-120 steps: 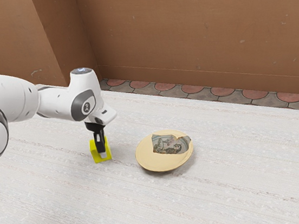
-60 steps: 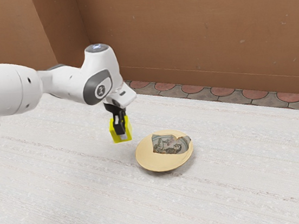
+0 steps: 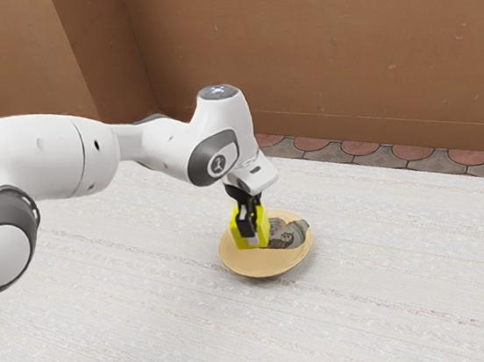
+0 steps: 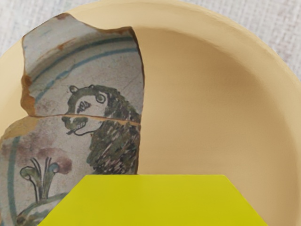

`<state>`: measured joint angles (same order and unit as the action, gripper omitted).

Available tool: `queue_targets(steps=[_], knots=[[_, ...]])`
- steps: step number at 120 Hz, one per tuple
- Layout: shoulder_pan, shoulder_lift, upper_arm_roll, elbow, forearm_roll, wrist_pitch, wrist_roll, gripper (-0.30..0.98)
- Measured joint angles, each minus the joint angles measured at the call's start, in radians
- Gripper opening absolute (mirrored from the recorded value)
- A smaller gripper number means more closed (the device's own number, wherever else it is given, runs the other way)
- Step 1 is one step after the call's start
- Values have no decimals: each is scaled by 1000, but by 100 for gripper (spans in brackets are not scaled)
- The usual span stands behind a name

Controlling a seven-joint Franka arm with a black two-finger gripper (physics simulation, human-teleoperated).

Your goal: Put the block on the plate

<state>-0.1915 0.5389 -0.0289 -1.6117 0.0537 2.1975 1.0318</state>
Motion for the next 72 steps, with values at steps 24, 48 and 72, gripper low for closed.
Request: queue_targets(steps=[24, 48, 72], knots=[[-1, 24, 0, 2, -3, 2, -2, 50], [7, -30, 2, -2, -10, -12, -4, 61], [32, -117, 82, -1, -48, -144, -69, 66]])
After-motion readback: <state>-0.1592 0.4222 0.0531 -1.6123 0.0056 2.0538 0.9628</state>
